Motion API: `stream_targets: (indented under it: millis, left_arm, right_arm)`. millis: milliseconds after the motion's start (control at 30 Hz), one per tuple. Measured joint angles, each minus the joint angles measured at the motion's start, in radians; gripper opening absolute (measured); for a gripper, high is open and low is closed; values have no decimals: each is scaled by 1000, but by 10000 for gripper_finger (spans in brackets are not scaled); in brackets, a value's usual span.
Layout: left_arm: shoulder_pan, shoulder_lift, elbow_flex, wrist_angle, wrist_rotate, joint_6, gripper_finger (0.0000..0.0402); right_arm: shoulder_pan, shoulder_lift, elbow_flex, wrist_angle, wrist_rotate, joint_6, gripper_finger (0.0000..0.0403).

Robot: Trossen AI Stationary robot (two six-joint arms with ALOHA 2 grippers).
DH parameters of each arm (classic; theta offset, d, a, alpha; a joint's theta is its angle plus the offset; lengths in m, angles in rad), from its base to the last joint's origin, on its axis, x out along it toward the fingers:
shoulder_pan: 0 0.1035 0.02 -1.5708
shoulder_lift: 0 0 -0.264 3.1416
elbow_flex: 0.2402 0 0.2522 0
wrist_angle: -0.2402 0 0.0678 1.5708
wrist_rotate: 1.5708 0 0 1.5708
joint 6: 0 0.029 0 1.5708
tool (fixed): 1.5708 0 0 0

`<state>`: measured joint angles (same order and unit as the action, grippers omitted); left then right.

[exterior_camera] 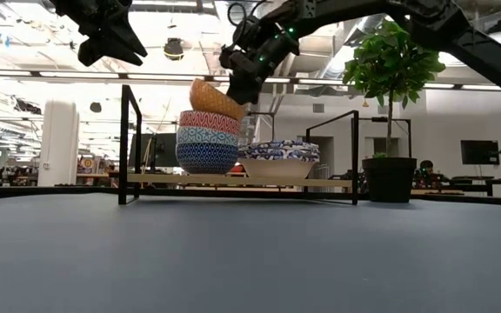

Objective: Place and stack bowls onto a shelf
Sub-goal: Stack the light blue patterned bowl on top of the dark blue patterned bowl on the shelf

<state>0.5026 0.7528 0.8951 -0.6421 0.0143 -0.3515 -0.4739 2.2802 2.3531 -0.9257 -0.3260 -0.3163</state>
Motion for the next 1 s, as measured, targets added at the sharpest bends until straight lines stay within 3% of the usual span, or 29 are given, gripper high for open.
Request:
stream_targets:
  millis: [267, 500, 633, 833, 1000]
  left_arm:
    - [0, 0, 0, 1, -1, 0, 106]
    - [0, 0, 0, 4, -1, -1, 106]
    - [0, 0, 0, 5, -1, -2, 106]
    - [0, 0, 0, 5, 4, -2, 106]
    - [0, -1, 0, 5, 5, -10, 106]
  right_arm:
    - [-5, 0, 0, -8, -10, -8, 47]
    - [-5, -5, 0, -6, -16, -5, 142]
    - [-3, -5, 0, -8, -16, -4, 173]
    - [-5, -48, 2, -48, -13, -13, 183]
    - [-13, -163, 2, -92, -16, -23, 182]
